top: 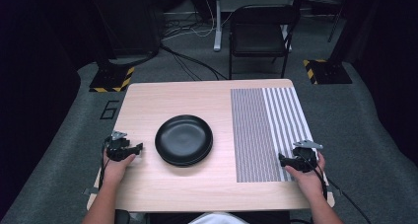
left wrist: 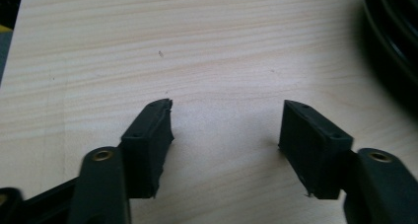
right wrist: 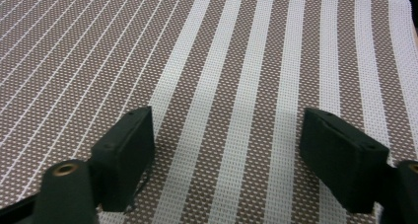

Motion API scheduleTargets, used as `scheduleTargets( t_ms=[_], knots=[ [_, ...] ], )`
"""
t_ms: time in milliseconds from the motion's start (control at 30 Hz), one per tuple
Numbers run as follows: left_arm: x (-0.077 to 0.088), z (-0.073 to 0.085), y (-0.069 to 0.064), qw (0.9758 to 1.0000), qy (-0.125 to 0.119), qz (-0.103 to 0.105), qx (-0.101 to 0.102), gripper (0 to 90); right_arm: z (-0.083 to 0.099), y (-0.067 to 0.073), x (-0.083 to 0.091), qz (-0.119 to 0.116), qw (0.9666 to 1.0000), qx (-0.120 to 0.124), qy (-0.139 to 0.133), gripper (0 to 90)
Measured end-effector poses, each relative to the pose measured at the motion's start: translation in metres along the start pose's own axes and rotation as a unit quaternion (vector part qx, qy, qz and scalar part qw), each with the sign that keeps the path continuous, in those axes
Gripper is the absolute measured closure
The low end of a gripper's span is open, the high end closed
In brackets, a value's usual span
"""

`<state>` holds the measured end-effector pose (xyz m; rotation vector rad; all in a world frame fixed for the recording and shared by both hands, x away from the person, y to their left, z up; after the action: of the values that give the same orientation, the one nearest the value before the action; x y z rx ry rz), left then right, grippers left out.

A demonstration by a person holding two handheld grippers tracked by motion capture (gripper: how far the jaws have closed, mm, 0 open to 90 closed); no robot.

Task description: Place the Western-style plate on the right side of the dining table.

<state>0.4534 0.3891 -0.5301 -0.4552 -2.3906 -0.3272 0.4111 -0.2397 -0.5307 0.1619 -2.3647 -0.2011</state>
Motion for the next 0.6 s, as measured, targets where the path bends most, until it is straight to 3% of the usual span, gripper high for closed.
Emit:
scheduleTargets(
  t_ms=[67, 200, 300, 367, 400, 467, 600],
  knots=[
    [0.004, 0.000, 0.002, 0.9997, 0.007, 0.005, 0.022, 48.4, 0.000, 0.001, 0.003, 0.000, 1.0000, 0.005, 0.001, 30.1],
    [0.006, -0.001, 0.003, 0.9996, 0.003, 0.004, 0.027, 50.0, -0.001, 0.002, 0.005, 0.002, 0.9999, 0.012, 0.002, 36.7],
    [0.010, -0.002, 0.002, 0.9995, -0.006, 0.006, 0.030, 51.5, -0.003, 0.000, 0.007, -0.008, 1.0000, 0.003, -0.002, 40.1],
    [0.013, -0.004, 0.001, 0.9994, -0.012, 0.007, 0.031, 52.1, -0.006, -0.001, 0.010, -0.016, 0.9998, -0.008, -0.006, 46.9],
    [0.014, -0.005, 0.001, 0.9994, -0.013, 0.008, 0.030, 52.2, -0.007, -0.002, 0.011, -0.021, 0.9997, -0.009, -0.004, 48.7],
    [0.017, -0.010, -0.002, 0.9999, -0.013, 0.005, 0.002, 52.8, -0.009, 0.001, 0.014, -0.022, 0.9997, -0.006, 0.008, 49.7],
    [0.021, -0.016, -0.007, 0.9998, -0.010, 0.013, -0.010, 53.4, -0.011, 0.008, 0.018, -0.026, 0.9996, -0.004, 0.010, 50.3]
  ],
)
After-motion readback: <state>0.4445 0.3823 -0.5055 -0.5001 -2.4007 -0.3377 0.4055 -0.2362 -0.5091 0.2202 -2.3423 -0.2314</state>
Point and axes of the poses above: each handheld gripper's, and its own axes: x roughly backward along the jaws, z roughly out of its underside, y roughly to its left, the point moved 1 cm from there along -x, roughly forward along the jaws, and after that the axes turned 15 degrees about -x, right-handed, at the moved point
